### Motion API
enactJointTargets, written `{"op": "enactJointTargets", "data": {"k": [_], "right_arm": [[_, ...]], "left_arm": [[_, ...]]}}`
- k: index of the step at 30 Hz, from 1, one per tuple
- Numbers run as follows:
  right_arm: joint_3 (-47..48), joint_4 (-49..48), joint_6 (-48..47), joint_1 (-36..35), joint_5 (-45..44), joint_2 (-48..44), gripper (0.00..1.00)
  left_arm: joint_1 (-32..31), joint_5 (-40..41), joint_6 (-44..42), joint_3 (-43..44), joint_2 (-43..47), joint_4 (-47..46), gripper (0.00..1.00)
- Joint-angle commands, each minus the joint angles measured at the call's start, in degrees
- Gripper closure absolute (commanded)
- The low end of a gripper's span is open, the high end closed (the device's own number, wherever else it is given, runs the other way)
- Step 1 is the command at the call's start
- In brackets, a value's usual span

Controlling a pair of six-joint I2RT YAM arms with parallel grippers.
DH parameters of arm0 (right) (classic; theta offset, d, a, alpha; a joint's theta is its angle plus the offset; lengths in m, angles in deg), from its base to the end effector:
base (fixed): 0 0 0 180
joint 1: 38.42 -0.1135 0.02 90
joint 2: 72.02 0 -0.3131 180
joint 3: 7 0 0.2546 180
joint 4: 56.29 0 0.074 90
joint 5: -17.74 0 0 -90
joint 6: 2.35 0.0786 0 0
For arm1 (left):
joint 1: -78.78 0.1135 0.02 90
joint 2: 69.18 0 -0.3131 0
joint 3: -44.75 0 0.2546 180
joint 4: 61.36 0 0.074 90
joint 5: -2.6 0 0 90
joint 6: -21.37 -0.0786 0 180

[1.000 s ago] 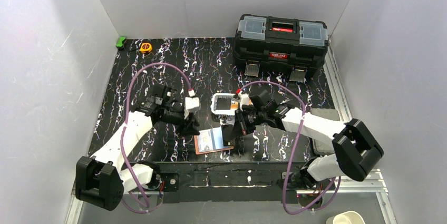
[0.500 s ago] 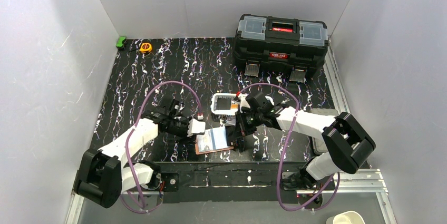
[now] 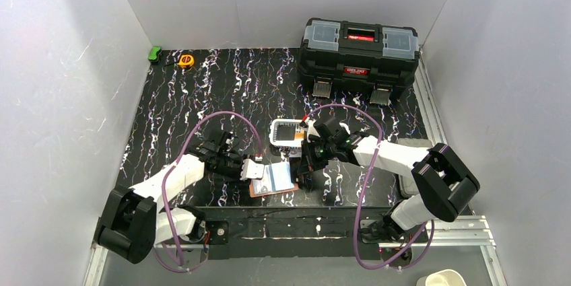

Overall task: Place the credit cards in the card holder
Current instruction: Turn over the card slot in the card holder.

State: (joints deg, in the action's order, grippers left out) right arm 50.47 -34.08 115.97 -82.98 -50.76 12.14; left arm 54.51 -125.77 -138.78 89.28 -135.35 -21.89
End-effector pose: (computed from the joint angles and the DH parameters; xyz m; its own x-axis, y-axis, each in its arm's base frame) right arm 0.2023 0.2397 0.1997 -0.8638 -0.2312 -0.4477 -0.4711 0.6856 0.5550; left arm 0.1583 -0.1249 0.1873 0.2892 0.6785 -0.6752 0.9530 -0.1377 0.2699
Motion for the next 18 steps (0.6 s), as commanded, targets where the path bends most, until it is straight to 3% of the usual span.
{"op": "enactJointTargets", "data": {"k": [1,18], "right_arm": [[1.6,-1.3,-0.6,-0.1,-0.6,-0.5,0.99],[0.4,-9.7,4.3,0.0,5.9,2.7,0.99]], "left_arm": [[-0.7,-0.9,-1.3,-0.7,0.1,0.2,0.62],[-1.3,-0.5,-4.4,-2.7,1.3,0.7,0.63]]}}
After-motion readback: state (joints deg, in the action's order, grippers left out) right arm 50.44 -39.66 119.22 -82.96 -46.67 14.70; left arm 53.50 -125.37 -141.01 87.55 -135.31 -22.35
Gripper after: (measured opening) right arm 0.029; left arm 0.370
